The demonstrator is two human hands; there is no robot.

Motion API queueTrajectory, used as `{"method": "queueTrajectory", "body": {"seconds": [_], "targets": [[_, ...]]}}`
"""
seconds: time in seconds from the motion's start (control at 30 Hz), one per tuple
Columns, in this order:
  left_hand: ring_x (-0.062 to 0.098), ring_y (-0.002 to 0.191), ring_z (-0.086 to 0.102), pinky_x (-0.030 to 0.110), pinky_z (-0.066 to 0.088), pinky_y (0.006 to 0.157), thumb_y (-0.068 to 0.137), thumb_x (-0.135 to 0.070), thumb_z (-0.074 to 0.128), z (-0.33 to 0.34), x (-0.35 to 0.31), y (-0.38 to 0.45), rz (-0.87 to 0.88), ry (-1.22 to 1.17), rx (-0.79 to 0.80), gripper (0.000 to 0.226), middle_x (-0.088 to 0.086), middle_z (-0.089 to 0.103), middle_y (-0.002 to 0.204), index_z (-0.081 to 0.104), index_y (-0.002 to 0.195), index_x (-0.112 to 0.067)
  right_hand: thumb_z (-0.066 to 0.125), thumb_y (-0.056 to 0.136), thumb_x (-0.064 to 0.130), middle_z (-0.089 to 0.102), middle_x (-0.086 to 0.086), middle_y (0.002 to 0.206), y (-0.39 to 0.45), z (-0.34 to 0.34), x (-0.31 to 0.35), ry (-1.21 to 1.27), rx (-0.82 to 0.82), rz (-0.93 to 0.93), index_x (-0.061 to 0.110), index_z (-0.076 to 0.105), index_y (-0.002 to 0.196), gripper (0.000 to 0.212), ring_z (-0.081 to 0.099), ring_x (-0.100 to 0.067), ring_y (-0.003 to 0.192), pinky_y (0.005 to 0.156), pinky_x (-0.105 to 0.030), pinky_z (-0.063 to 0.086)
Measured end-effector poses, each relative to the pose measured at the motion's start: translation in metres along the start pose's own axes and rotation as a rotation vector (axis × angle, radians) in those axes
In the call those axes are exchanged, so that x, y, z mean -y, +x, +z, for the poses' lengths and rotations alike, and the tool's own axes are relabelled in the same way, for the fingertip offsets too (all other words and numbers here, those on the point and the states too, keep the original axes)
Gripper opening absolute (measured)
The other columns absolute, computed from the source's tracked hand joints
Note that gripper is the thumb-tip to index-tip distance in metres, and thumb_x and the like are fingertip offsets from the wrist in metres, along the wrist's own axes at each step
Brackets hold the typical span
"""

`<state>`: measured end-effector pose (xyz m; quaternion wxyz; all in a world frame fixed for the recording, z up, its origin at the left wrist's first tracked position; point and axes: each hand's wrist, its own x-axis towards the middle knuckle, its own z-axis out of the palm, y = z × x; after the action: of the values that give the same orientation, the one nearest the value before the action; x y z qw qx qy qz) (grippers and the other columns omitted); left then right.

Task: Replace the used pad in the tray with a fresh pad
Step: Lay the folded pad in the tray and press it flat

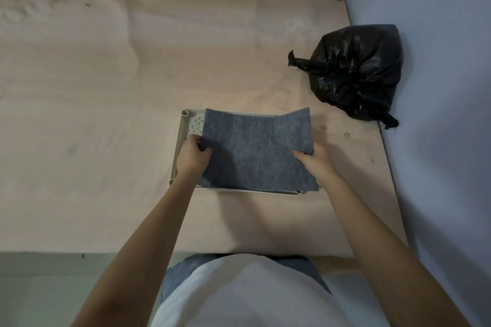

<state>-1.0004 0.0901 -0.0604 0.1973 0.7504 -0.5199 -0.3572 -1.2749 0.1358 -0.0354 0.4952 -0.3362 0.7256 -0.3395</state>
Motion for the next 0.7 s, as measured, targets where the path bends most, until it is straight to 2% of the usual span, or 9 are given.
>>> {"method": "queueTrajectory", "body": {"seconds": [0.07, 0.1, 0.17, 0.23, 0.3, 0.4, 0.7], "targets": [[0.039, 0.111, 0.051, 0.044, 0.041, 0.091, 0.08, -0.015, 0.063, 0.007, -0.005, -0.009, 0.173, 0.279, -0.192, 0.048, 0.021, 0.053, 0.125, 0.049, 0.123, -0.001, 0.06, 0.092, 0.017, 0.06, 0.0, 0.111, -0.001, 0.0, 0.001, -0.015, -0.01, -0.006, 0.012, 0.056, 0.122, 0.031, 0.056, -0.019, 0.102, 0.086, -0.034, 0.046], [0.04, 0.12, 0.046, 0.046, 0.036, 0.098, 0.078, -0.017, 0.064, 0.013, -0.01, -0.013, 0.305, 0.374, -0.227, 0.055, 0.022, 0.049, 0.132, 0.047, 0.129, -0.001, 0.06, 0.092, 0.017, 0.06, 0.0, 0.11, -0.001, 0.001, 0.001, -0.023, -0.009, -0.003, 0.013, 0.056, 0.121, 0.029, 0.057, -0.019, 0.1, 0.084, -0.033, 0.046], [0.035, 0.14, 0.026, 0.049, 0.018, 0.113, 0.085, -0.03, 0.06, 0.031, -0.019, -0.019, 0.569, 0.5, -0.143, 0.066, 0.017, 0.033, 0.15, 0.036, 0.143, -0.01, 0.059, 0.092, 0.017, 0.06, 0.001, 0.108, -0.003, 0.001, 0.003, -0.039, 0.001, 0.004, 0.015, 0.056, 0.119, 0.027, 0.057, -0.019, 0.099, 0.082, -0.032, 0.046], [0.029, 0.147, 0.001, 0.051, -0.002, 0.117, 0.094, -0.045, 0.04, 0.05, -0.023, -0.019, 0.7, 0.652, 0.01, 0.067, 0.008, 0.011, 0.159, 0.015, 0.151, -0.02, 0.057, 0.093, 0.017, 0.06, 0.002, 0.107, -0.004, 0.002, 0.004, -0.062, 0.007, 0.001, 0.014, 0.056, 0.12, 0.028, 0.058, -0.019, 0.099, 0.082, -0.032, 0.047], [0.027, 0.146, -0.01, 0.053, -0.01, 0.116, 0.097, -0.052, 0.021, 0.066, -0.021, -0.015, 0.695, 0.736, 0.1, 0.064, 0.005, -0.001, 0.16, 0.003, 0.151, -0.025, 0.056, 0.093, 0.016, 0.06, 0.002, 0.107, -0.005, 0.003, 0.006, -0.079, 0.002, -0.01, 0.013, 0.055, 0.122, 0.029, 0.057, -0.018, 0.098, 0.081, -0.032, 0.046], [0.026, 0.146, -0.012, 0.055, -0.01, 0.114, 0.096, -0.056, 0.01, 0.079, -0.015, -0.013, 0.665, 0.779, 0.154, 0.064, 0.003, -0.006, 0.16, -0.004, 0.15, -0.027, 0.055, 0.093, 0.014, 0.059, 0.003, 0.105, -0.007, 0.005, 0.008, -0.093, -0.011, -0.024, 0.014, 0.056, 0.121, 0.028, 0.056, -0.016, 0.096, 0.079, -0.031, 0.045], [0.025, 0.146, -0.012, 0.056, -0.012, 0.114, 0.095, -0.057, 0.007, 0.08, -0.009, -0.008, 0.635, 0.804, 0.137, 0.063, 0.002, -0.007, 0.16, -0.005, 0.15, -0.028, 0.055, 0.094, 0.014, 0.059, 0.004, 0.105, -0.009, 0.017, 0.01, -0.121, -0.025, -0.054, 0.013, 0.056, 0.121, 0.027, 0.056, -0.016, 0.096, 0.078, -0.03, 0.045]]}}
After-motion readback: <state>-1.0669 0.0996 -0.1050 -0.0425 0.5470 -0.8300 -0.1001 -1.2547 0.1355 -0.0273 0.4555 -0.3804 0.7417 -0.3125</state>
